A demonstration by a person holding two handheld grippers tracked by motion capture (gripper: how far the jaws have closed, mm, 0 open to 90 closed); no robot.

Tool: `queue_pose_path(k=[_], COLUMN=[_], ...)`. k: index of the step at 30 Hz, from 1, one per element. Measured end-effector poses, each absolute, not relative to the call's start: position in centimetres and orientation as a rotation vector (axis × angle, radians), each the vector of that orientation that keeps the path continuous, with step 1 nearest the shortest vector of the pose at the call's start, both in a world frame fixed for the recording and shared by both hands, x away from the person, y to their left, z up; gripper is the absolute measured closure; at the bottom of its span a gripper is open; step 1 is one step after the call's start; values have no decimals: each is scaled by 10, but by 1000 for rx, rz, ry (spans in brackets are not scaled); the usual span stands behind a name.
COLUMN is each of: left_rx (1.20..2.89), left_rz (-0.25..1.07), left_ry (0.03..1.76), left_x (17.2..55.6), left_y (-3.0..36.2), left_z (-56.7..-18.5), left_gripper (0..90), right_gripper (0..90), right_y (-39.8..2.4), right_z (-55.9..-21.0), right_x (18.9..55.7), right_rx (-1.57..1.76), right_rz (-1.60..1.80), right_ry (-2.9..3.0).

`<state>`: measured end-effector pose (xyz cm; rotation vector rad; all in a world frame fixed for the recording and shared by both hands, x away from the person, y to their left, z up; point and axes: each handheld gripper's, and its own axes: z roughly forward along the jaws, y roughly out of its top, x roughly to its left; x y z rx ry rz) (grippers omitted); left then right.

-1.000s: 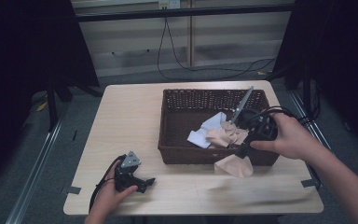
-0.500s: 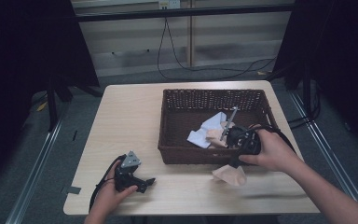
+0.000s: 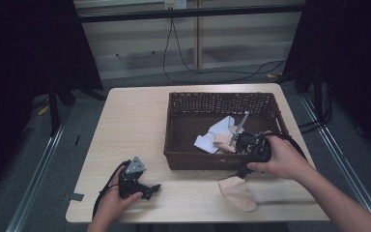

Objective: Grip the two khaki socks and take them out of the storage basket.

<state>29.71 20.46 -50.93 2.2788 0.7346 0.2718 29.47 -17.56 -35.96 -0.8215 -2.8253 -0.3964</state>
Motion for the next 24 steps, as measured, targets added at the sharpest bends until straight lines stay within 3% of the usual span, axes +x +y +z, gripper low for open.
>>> queue_pose_path(k=[14, 24], left_rx=[2266, 2277], left_rz=[273, 274], left_ry=[741, 736], left_x=[297, 297], left_y=[204, 204], left_z=[-510, -509], left_gripper=[0, 0], right_gripper=[424, 323], right_y=[-192, -194], right_z=[-299, -323], right_x=[324, 358], right_rx=[-985, -1138], right_rz=[-549, -531], right_ry=[-2880, -2917])
